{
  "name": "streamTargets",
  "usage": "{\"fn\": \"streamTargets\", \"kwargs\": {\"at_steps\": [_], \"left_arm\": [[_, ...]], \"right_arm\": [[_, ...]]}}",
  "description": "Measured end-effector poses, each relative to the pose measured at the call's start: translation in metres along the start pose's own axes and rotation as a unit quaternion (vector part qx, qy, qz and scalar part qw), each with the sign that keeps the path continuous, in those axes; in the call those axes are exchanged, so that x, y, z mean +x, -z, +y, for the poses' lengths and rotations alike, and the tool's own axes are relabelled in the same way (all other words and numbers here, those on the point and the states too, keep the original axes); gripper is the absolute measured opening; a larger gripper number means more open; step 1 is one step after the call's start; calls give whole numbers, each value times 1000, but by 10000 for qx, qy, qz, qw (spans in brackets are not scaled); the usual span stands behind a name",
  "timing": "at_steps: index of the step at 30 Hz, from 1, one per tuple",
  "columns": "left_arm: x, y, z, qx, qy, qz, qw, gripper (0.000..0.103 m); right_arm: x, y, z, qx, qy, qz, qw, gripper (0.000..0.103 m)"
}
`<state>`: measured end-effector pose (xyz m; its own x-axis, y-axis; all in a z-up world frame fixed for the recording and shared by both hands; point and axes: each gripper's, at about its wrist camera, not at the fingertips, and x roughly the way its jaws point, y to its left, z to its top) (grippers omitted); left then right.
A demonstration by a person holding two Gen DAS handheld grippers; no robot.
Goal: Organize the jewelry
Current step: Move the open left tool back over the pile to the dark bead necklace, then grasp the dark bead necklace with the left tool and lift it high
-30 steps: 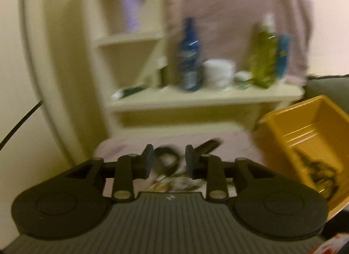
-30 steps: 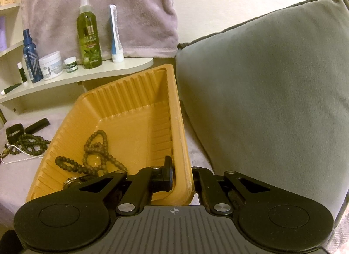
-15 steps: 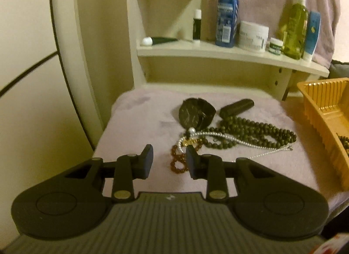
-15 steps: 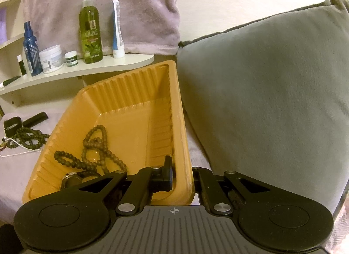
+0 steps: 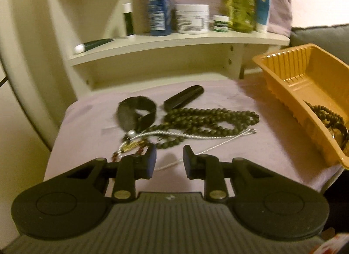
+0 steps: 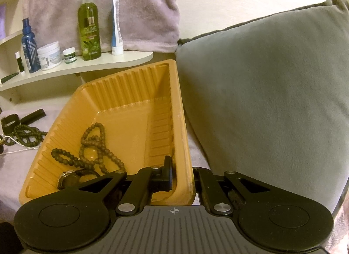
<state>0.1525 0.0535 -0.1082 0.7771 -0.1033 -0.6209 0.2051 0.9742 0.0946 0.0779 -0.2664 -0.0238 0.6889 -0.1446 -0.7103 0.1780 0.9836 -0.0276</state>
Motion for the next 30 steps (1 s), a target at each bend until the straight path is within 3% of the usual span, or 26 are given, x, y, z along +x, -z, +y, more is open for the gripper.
{"fn": "streamTargets", "kwargs": {"at_steps": [10, 13, 20, 30], "left_arm": [[31, -18, -11, 566, -180, 183, 9981, 20], [33, -21, -6, 464, -171, 248, 9985, 20], [29, -30, -4, 361, -78, -41, 9993, 20], [56, -44, -1, 15, -108, 189, 9998, 21]], "right_arm": [[1, 0, 0, 11, -8, 1, 10000, 5], [2, 1, -1, 34, -17, 12, 10000, 5], [4, 0, -2, 29, -3, 39, 10000, 6], [4, 0, -2, 26, -7, 40, 10000, 6]]}}
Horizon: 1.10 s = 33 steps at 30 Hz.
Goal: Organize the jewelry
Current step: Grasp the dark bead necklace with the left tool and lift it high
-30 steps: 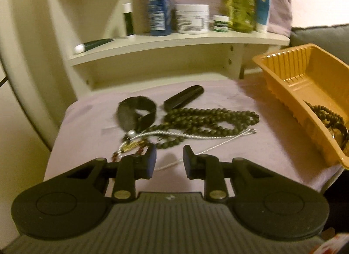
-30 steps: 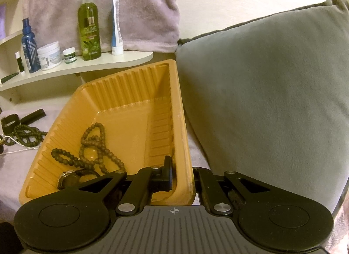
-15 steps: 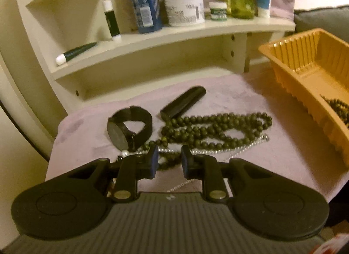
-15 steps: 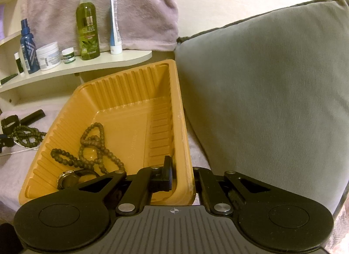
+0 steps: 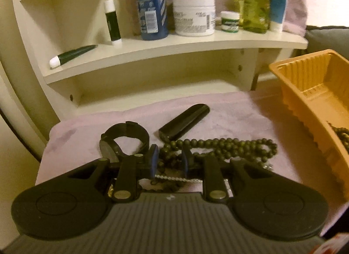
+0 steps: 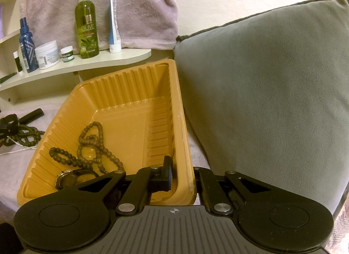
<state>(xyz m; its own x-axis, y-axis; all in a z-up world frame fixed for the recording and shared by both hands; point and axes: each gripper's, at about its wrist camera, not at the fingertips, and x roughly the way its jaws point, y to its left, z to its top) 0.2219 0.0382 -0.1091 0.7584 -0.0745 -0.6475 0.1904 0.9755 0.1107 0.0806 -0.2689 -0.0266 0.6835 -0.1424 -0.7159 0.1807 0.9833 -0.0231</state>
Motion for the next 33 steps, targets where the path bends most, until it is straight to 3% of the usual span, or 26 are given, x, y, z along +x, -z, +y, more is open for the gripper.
{"fn": "streamTargets", "kwargs": {"at_steps": [5, 7, 11, 20, 33], "left_arm": [[8, -3, 0, -27, 20, 137, 9999, 19], [8, -5, 0, -1, 98, 183, 9998, 6], [-1, -9, 0, 121, 185, 124, 9997, 6], [-55, -53, 2, 244, 535, -449, 9973, 6], [-144, -128, -3, 595, 754, -1461, 9846, 6]], "right_arm": [[0, 0, 0, 2, -1, 0, 10000, 6], [1, 0, -1, 9, 4, 2, 10000, 6], [2, 0, -1, 9, 1, -4, 10000, 6], [-2, -1, 0, -10, -29, -76, 10000, 6], [-12, -2, 4, -80, -93, -245, 9996, 5]]}}
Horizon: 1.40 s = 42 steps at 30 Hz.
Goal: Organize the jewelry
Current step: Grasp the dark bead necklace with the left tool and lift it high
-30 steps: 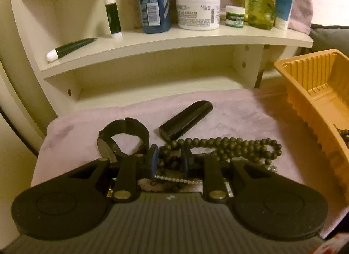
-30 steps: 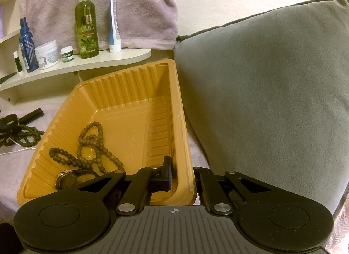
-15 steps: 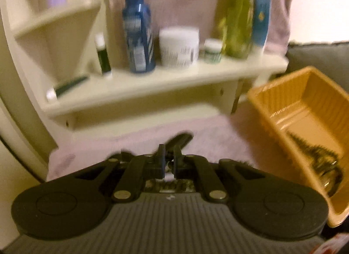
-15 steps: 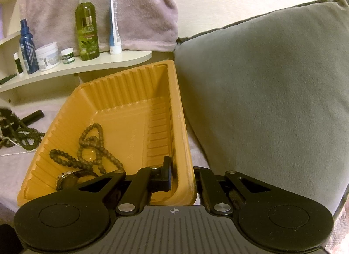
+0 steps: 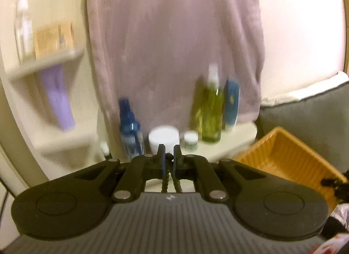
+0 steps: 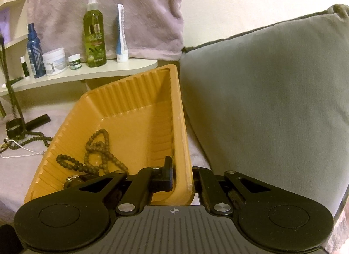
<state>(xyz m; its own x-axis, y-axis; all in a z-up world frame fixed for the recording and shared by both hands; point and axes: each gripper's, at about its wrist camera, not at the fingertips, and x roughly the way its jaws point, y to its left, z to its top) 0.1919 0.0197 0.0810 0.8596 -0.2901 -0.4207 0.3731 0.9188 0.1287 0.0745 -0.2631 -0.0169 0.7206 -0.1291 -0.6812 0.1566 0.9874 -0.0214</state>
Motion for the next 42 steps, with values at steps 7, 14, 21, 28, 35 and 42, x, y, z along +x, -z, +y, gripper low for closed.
{"fn": "streamTargets", "kwargs": {"at_steps": [7, 14, 21, 28, 35, 42], "left_arm": [[-32, -49, 0, 89, 74, -521, 9986, 6], [-54, -87, -8, 223, 167, -894, 9956, 6], [-65, -125, -33, 417, 468, -1223, 9905, 6], [-73, -157, -64, 559, 783, -1566, 9830, 6], [-65, -176, -97, 638, 1196, -1671, 9766, 6], [-55, -182, -122, 715, 1498, -1589, 9732, 6]], "right_arm": [[-5, -2, 3, -40, -39, -74, 10000, 4], [-7, -2, 4, -37, -45, -107, 9999, 4], [-7, -2, 4, -28, -49, -115, 9999, 4], [-6, -2, 2, 5, -65, -118, 9999, 4], [-5, -1, 0, 60, -85, -112, 9999, 4], [-4, -2, -2, 108, -101, -99, 9998, 4]]}}
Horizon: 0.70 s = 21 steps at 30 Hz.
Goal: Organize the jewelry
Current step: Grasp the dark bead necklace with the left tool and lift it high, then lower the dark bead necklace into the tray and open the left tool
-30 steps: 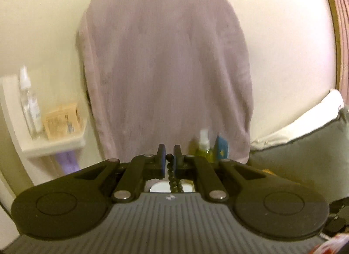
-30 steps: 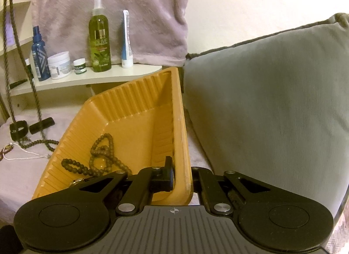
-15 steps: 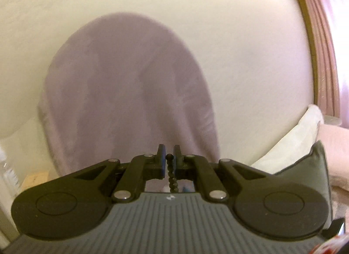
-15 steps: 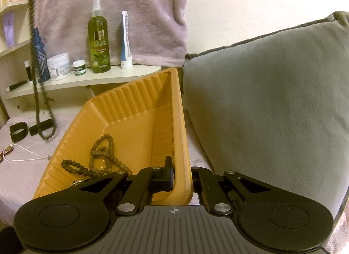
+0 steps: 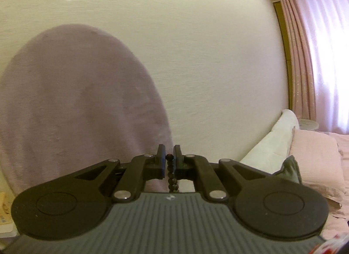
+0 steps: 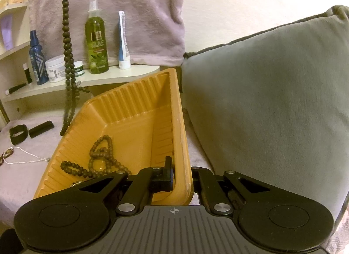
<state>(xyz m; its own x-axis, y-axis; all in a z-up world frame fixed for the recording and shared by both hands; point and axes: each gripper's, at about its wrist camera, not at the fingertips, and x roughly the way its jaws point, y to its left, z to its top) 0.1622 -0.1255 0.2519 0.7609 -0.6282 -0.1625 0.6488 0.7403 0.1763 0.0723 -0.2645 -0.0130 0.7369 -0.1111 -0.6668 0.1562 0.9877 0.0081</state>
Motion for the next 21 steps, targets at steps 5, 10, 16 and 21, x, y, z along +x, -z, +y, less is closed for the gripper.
{"fn": "streamTargets", "kwargs": {"at_steps": [5, 10, 16, 21], "left_arm": [[3, -9, -15, 62, 159, -60, 9998, 6], [13, -3, -22, 33, 231, 106, 9997, 6], [30, 35, -21, -139, 254, 586, 9979, 6], [48, 83, -13, -393, 250, 1158, 9922, 6]], "right_arm": [[0, 1, -2, 33, -13, 18, 10000, 4], [1, 1, -3, 57, -31, 18, 10000, 4], [3, 3, -4, 73, -29, 36, 10000, 4], [4, 3, -5, 92, -19, 54, 9999, 4]]}}
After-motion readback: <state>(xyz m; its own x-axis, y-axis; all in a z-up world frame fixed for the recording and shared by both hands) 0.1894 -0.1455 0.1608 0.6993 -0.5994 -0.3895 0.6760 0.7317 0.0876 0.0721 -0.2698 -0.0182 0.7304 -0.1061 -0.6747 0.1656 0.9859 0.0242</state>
